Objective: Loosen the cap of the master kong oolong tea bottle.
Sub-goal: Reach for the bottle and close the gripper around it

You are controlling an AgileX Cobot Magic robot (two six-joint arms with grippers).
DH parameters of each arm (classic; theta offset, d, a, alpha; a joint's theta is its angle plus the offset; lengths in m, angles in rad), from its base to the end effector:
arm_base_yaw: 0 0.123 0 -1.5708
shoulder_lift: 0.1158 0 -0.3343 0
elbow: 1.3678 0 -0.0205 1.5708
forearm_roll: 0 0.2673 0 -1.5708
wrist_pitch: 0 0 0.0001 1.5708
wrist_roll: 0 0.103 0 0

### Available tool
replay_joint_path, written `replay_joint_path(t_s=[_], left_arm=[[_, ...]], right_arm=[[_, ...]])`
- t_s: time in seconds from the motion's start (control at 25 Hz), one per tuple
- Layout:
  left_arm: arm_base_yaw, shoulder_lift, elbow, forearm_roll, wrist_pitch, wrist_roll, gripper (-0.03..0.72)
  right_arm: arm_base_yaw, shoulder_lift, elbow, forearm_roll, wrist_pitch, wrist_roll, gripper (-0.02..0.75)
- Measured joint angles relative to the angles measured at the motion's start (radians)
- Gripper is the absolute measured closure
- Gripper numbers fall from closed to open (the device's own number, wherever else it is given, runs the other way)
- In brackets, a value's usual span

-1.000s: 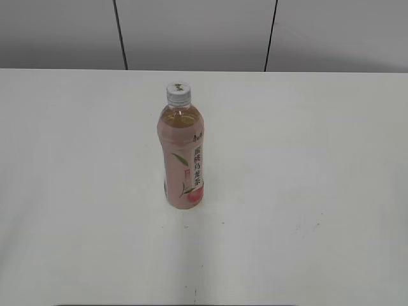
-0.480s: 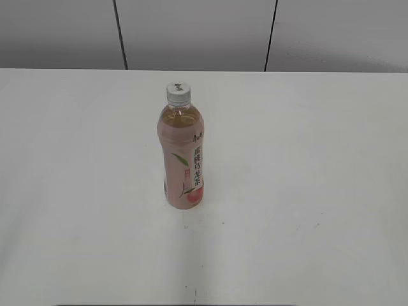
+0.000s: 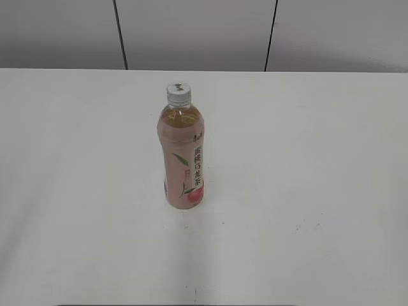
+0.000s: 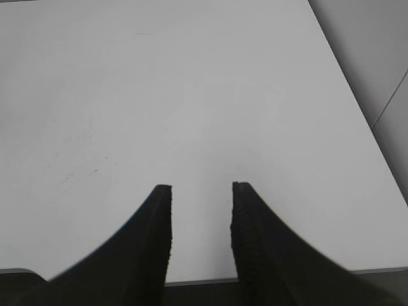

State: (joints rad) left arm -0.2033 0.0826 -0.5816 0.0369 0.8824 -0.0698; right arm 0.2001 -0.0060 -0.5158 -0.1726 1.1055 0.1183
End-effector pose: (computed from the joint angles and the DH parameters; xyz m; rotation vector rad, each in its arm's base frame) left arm -0.0170 0.0065 0.3237 0.1269 1.8648 -0.1459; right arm -0.0312 -0.0225 0.2813 -0.0692 2.0538 -0.0098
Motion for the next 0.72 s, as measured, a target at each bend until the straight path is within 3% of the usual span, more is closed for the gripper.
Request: replay_joint_path(t_s=[0.28, 0.48, 0.72], left_arm=[[0.000, 0.235, -0.002, -0.127, -0.357, 0.008, 0.191], [-0.005, 0.460, -0.002, -0.210, -0.512, 0.132, 0.193], [-0.073, 0.686, 0.031, -0.255, -0.790, 0.195, 0.194]], right_arm=[[0.000, 0.000, 0.000, 0.000, 0.000, 0.000, 0.490], [0.000, 0.000, 0.000, 0.000, 0.000, 0.000, 0.490], [0.000, 0.000, 0.000, 0.000, 0.000, 0.000, 0.490]])
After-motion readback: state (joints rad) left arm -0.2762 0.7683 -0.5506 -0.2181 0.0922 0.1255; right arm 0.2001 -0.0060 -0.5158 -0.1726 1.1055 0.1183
